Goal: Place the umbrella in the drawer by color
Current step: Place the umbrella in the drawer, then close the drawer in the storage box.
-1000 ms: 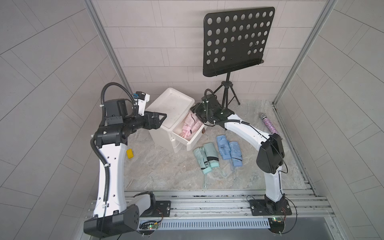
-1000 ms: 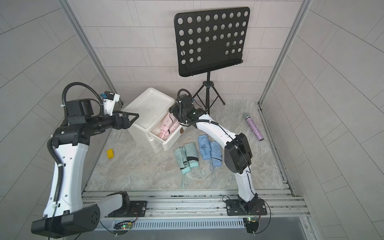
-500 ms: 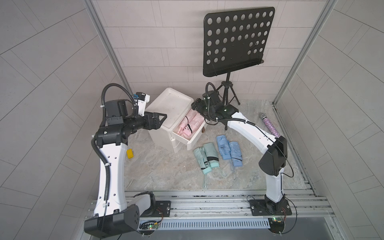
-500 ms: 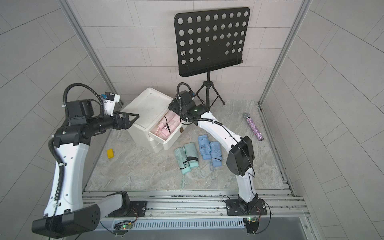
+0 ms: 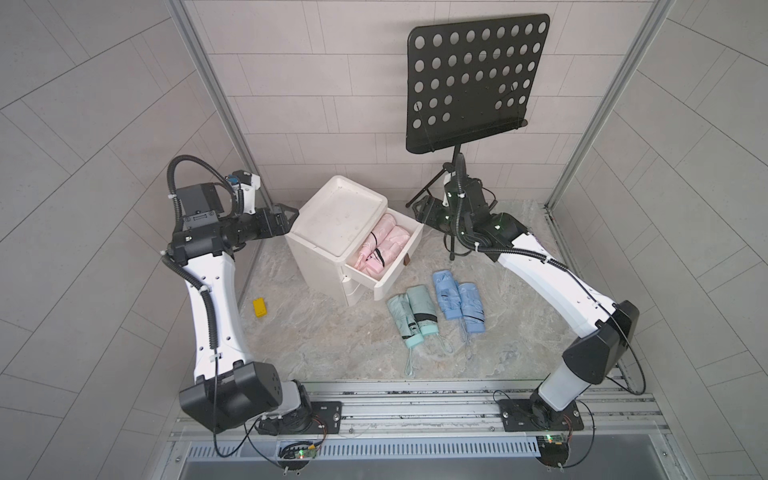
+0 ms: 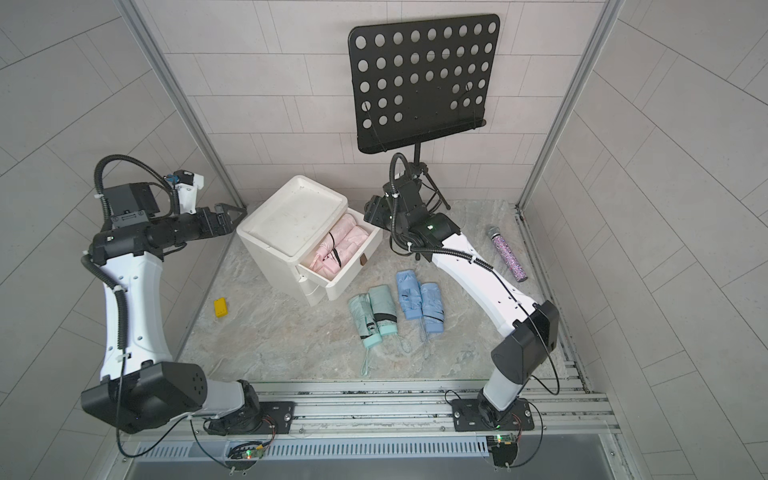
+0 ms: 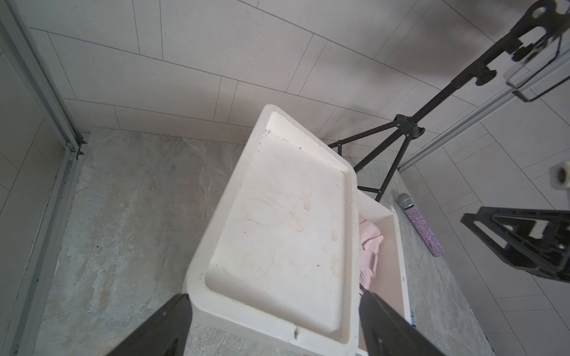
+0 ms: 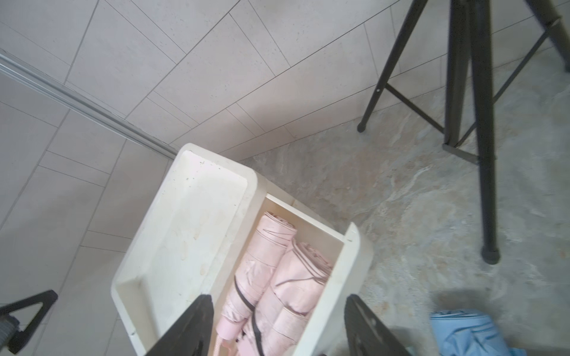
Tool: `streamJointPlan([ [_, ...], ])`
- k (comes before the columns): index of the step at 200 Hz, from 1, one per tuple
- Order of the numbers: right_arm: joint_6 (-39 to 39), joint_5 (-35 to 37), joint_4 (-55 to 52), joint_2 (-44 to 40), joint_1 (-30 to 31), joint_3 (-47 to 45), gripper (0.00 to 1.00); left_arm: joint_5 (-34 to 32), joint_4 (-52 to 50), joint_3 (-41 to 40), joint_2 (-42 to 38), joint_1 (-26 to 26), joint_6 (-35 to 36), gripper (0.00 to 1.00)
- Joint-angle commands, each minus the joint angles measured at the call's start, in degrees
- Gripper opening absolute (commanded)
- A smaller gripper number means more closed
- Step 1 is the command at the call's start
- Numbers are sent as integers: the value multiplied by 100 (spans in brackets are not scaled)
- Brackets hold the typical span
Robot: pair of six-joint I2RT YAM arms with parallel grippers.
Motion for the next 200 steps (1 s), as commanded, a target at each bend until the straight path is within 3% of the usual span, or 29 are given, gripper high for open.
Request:
streamJointPlan([
  [1, -370, -201, 203, -389, 4, -653, 60, 40, 178, 168, 246, 29, 137, 93],
  [38, -454, -341, 480, -889, -7, -1643, 53, 538, 627, 289, 925, 31, 417, 94],
  [84, -414, -461, 721, -1196, -7, -2316, 54, 1224, 651, 857, 1758, -23, 686, 94],
  [135, -188, -848, 1168, -1073, 35, -2679, 54, 1501, -83, 2007, 2736, -225, 1262, 94],
  [200, 94, -1242, 1638, -590, 107, -2712, 47, 849, -586, 2259, 3014, -893, 1965, 90],
])
